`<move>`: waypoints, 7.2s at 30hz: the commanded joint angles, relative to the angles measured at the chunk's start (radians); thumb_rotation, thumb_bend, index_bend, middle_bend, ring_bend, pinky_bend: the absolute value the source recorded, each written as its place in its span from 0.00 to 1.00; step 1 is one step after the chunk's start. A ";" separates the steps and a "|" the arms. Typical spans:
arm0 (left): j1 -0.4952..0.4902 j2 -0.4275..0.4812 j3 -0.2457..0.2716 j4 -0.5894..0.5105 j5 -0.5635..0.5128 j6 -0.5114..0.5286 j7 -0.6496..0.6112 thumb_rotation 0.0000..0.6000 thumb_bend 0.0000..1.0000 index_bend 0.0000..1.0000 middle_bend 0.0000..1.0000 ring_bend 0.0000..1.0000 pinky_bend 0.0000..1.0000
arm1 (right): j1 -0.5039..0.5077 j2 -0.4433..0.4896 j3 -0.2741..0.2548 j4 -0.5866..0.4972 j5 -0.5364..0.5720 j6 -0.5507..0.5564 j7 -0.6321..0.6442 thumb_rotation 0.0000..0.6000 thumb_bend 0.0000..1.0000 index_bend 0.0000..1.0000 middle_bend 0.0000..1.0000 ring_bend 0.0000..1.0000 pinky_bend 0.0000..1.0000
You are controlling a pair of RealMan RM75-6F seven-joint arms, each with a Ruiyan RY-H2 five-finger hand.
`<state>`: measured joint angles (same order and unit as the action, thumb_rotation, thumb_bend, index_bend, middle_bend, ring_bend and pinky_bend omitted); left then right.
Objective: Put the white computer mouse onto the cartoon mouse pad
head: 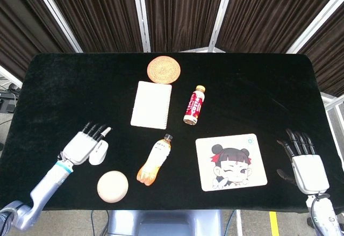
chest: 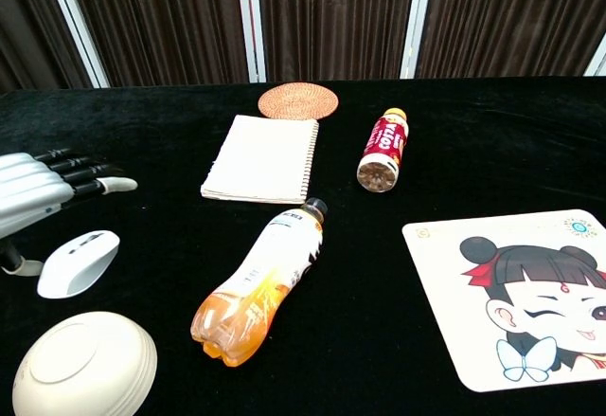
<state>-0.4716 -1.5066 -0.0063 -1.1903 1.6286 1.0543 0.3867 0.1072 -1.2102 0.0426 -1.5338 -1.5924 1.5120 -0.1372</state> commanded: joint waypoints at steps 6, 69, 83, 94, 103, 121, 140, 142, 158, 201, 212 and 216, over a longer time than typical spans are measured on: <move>-0.017 -0.013 0.013 -0.047 -0.001 -0.011 0.047 1.00 0.05 0.07 0.00 0.00 0.00 | -0.002 0.001 -0.002 -0.004 -0.006 0.004 -0.001 1.00 0.11 0.20 0.00 0.00 0.00; -0.214 0.146 -0.112 -0.485 -0.016 -0.052 0.307 1.00 0.38 0.57 0.00 0.00 0.00 | -0.012 0.049 0.021 -0.036 0.018 0.025 0.061 1.00 0.11 0.20 0.00 0.00 0.00; -0.375 -0.016 -0.201 -0.427 -0.182 -0.208 0.460 1.00 0.38 0.58 0.00 0.00 0.00 | -0.010 0.061 0.047 -0.002 0.084 -0.002 0.122 1.00 0.11 0.20 0.00 0.00 0.00; -0.426 -0.042 -0.204 -0.318 -0.258 -0.237 0.447 1.00 0.38 0.58 0.00 0.00 0.00 | -0.006 0.054 0.056 0.023 0.123 -0.029 0.129 1.00 0.11 0.20 0.00 0.00 0.00; -0.465 -0.105 -0.171 -0.207 -0.272 -0.260 0.392 1.00 0.38 0.58 0.00 0.00 0.00 | -0.004 0.049 0.059 0.026 0.127 -0.032 0.120 1.00 0.11 0.20 0.00 0.00 0.00; -0.583 -0.203 -0.197 -0.252 -0.279 -0.256 0.474 1.00 0.38 0.58 0.00 0.00 0.00 | -0.003 0.056 0.060 0.023 0.127 -0.038 0.145 1.00 0.11 0.20 0.00 0.00 0.00; -0.717 -0.398 -0.215 -0.127 -0.432 -0.284 0.662 1.00 0.18 0.16 0.00 0.00 0.00 | -0.009 0.071 0.063 0.025 0.126 -0.029 0.189 1.00 0.11 0.20 0.00 0.00 0.00; -0.715 -0.411 -0.214 -0.125 -0.450 -0.274 0.667 1.00 0.15 0.07 0.00 0.00 0.00 | -0.009 0.071 0.063 0.026 0.128 -0.030 0.190 1.00 0.11 0.20 0.00 0.00 0.00; -0.601 -0.283 -0.150 -0.251 -0.447 -0.131 0.596 1.00 0.13 0.00 0.00 0.00 0.00 | -0.013 0.069 0.061 0.022 0.124 -0.020 0.164 1.00 0.11 0.20 0.00 0.00 0.00; 0.234 0.322 0.111 -0.240 -0.132 0.619 -0.430 1.00 0.09 0.00 0.00 0.00 0.00 | 0.302 -0.118 0.040 -0.066 -0.182 -0.265 -0.009 1.00 0.00 0.10 0.00 0.00 0.00; 0.252 0.319 0.065 -0.188 -0.176 0.556 -0.485 1.00 0.09 0.00 0.00 0.00 0.00 | 0.426 -0.229 0.028 0.090 -0.238 -0.360 0.050 1.00 0.00 0.14 0.00 0.00 0.00; 0.254 0.314 0.048 -0.169 -0.192 0.528 -0.497 1.00 0.09 0.00 0.00 0.00 0.00 | 0.453 -0.275 0.022 0.170 -0.227 -0.378 0.094 1.00 0.00 0.16 0.01 0.00 0.00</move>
<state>-0.2184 -1.1904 0.0480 -1.3656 1.4417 1.5909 -0.1059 0.5444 -1.4608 0.0693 -1.4001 -1.8248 1.1453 -0.0688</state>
